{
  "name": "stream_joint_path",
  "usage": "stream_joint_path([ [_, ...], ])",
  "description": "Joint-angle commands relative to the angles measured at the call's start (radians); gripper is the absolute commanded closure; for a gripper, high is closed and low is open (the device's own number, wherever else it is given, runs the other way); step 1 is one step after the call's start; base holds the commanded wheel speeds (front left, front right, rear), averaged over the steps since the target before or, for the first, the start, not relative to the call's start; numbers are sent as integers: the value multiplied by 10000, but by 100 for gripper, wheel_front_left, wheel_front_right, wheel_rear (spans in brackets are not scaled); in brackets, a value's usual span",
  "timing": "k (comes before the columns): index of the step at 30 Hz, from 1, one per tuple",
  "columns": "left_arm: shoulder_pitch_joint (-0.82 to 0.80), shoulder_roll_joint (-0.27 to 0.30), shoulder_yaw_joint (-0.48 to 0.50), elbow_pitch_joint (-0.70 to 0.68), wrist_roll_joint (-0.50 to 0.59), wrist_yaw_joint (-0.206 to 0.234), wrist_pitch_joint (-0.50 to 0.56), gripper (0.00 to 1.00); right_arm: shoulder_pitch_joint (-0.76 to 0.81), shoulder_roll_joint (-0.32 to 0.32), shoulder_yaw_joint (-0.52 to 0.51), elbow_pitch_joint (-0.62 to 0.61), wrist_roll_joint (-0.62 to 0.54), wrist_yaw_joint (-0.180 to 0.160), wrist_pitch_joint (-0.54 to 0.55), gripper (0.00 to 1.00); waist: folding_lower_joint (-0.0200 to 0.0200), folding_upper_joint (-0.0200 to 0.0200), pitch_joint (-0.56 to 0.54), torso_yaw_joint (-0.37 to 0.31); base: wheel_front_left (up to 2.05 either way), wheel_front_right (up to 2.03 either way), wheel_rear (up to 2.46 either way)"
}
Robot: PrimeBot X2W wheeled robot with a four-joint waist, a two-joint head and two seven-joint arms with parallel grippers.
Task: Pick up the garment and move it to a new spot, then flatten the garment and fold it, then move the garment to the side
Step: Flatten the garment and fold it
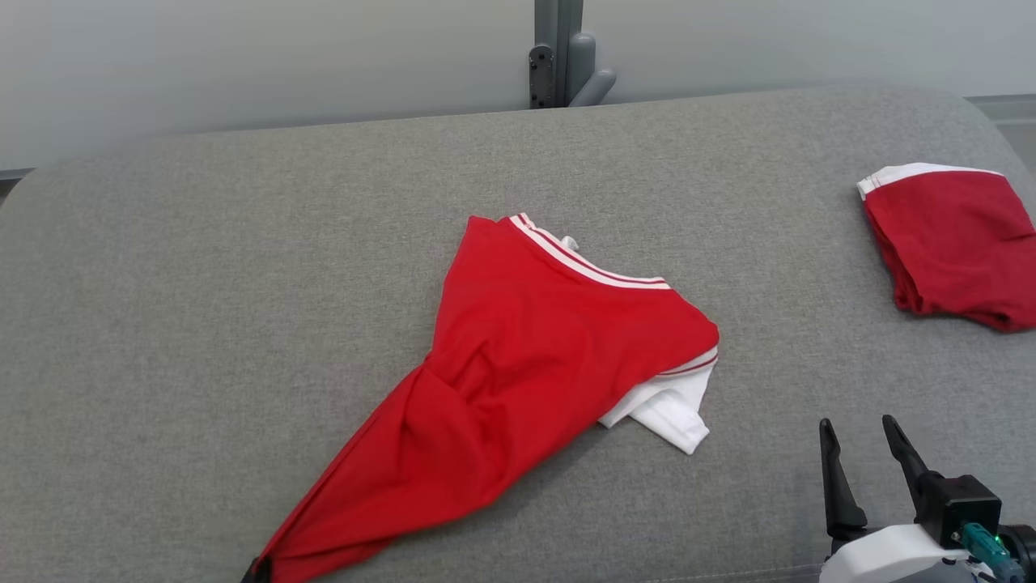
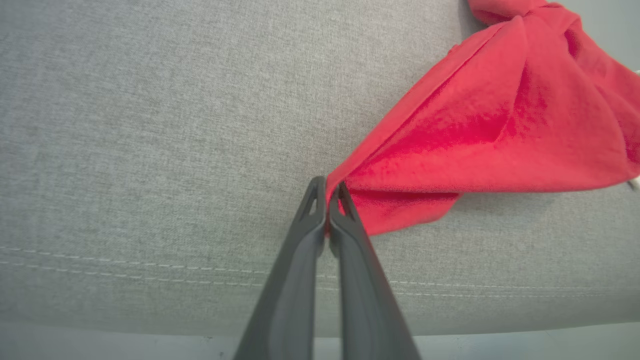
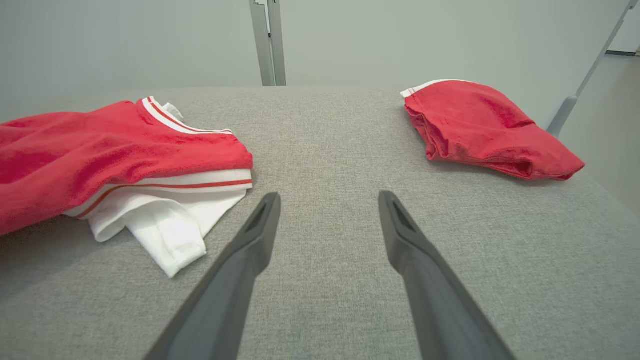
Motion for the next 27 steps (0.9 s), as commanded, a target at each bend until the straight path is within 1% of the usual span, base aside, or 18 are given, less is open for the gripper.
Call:
stream_joint_path([
  [1,209,-251,501,356,232,-357,-29,100,161,-32,50,20,-37,-16,-28,0,0,0,-58,178,0,0,0],
  [3,214,-514,1057,710,424,-631,-29,100,167,-35,56,26,-35,-16,-28,0,0,0,-61,248,0,0,0],
  [6,8,-836,1446,1200,737,-973,-29,100,118,-31,121,40,-35,-16,-28,0,0,0,-33,295,0,0,0],
  [7,-95,-940,1527,1371,766,-1083,-28,96,92,-30,142,44,-32,-16,-28,0,0,0,-20,303,0,0,0],
  [8,-206,-1004,1541,1540,910,-1176,-28,66,64,-29,166,55,-32,-16,-28,0,0,0,-9,303,0,0,0],
  [9,-316,-1079,1585,1688,1007,-1243,-30,51,30,-28,180,59,-33,-16,-28,0,0,0,11,295,0,0,0],
  [10,-398,-1172,1626,1836,1091,-1301,-28,16,-10,-25,207,67,-31,-16,-28,0,0,0,23,281,0,0,0],
  [11,-438,-1248,1642,1982,1150,-1388,-28,0,-41,-26,235,79,-27,-16,-28,0,0,0,25,258,0,0,0],
  [14,-523,-1297,1665,2169,1298,-1466,-18,0,-68,-26,263,73,-18,-16,-28,0,0,0,37,183,0,0,0],
  [17,-367,-1339,1675,2257,1188,-1576,18,0,-97,-24,260,-1,-2,-16,-28,0,0,0,13,45,0,0,0],
  [20,-12,-1207,1646,1905,1023,-1696,184,0,-54,-38,179,-128,-14,-16,-28,0,0,0,-60,-56,0,0,0],
  [22,261,-1090,1715,1462,934,-1669,165,0,-13,-62,94,-222,-20,-16,-28,0,0,0,-168,-119,0,0,0],
  [24,574,-954,1781,910,1041,-1480,129,0,76,-98,-22,-324,-53,-16,-28,0,0,0,-317,-166,0,0,0],
  [27,954,-864,2075,-4,1409,-973,42,0,205,-142,-218,-481,-104,-16,-28,0,0,0,-574,-210,0,0,0],
])
